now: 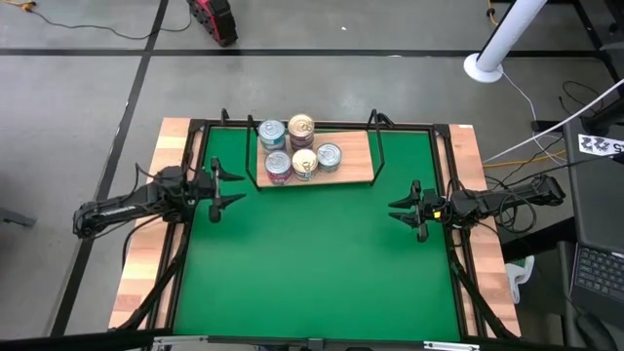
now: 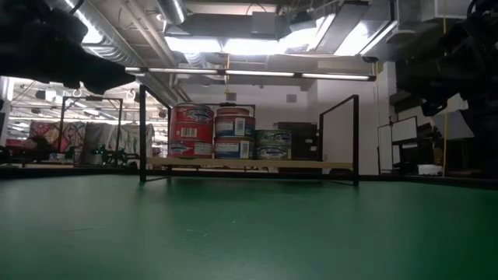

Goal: Stack canned seafood by type on shelf
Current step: Return to Home Position

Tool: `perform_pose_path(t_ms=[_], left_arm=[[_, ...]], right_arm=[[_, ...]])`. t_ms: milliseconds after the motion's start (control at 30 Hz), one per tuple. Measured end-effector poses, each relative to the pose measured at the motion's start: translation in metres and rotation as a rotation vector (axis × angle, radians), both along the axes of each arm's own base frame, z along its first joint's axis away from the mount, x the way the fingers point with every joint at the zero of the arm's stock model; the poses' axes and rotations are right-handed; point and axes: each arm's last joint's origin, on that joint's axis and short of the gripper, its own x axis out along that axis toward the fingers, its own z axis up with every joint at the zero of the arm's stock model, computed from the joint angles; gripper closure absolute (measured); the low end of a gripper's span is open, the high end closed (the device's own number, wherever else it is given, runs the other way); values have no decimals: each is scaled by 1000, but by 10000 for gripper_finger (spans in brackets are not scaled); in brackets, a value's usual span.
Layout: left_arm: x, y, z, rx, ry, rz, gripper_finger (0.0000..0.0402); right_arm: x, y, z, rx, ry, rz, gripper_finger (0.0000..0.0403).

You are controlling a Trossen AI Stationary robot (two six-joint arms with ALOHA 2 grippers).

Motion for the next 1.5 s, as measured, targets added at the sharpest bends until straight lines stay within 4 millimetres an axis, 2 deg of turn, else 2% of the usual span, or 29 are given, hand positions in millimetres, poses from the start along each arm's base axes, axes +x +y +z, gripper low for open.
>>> perform_pose_path(t_ms=[433,700,1500], left_arm=[[4,1,-5,78,-77,1,164],[4,2,-6,13,-76,19,164],[4,2,-6,10,-75,19,164]], right_arm=[[0,0,0,0,1,0,267],[0,0,0,0,1,0,267],[0,0,0,0,1,0,267]])
